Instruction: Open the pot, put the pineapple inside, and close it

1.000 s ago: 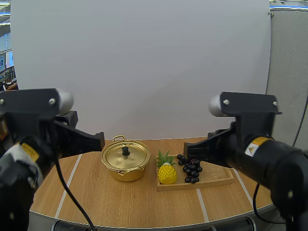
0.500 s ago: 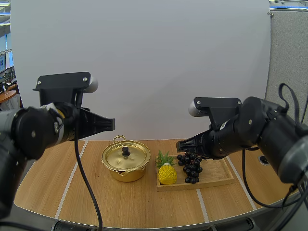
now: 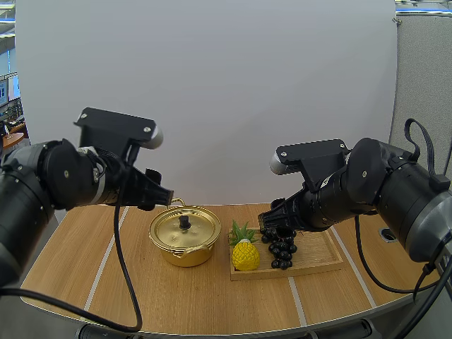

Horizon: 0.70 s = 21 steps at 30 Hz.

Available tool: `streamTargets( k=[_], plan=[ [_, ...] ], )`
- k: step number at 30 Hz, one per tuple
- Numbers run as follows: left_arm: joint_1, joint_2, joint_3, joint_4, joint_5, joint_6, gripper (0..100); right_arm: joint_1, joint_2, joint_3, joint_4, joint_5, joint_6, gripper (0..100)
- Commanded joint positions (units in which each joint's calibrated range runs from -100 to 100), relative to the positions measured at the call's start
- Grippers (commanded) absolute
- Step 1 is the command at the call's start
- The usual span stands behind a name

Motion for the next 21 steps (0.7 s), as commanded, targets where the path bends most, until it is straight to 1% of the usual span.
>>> streamTargets(
  k=[1, 3, 4, 13, 16, 21],
  plan=[
    [-0.22, 8.78, -2.96, -17.65, 3.93, 24.52, 100, -0.19, -0.17, -0.66, 0.36, -2.25, -0.47, 100],
    [-0.22, 13.23, -4.57, -20.63, 7.12, 27.73, 100, -0.19, -0.17, -0.66, 0.36, -2.25, -0.47, 100],
    [-0.22, 16.01, -5.50, -20.87, 8.33, 28.14, 100, -0.19, -0.17, -0.66, 0.36, -2.25, -0.47, 100],
    [-0.22, 38.91, -18.16, -20.87, 12.32, 29.02, 100, -0.19, -0.17, -0.66, 0.61, -2.25, -0.47, 100],
    [-0.22, 44.34, -22.48, -20.36, 13.26, 29.17, 100, -0.19, -0.17, -0.66, 0.61, -2.25, -0.47, 100],
    [-0.22, 51.62, -26.28, -18.20, 13.64, 29.17, 100, -0.19, -0.17, -0.66, 0.61, -2.25, -0.47, 100]
  ],
)
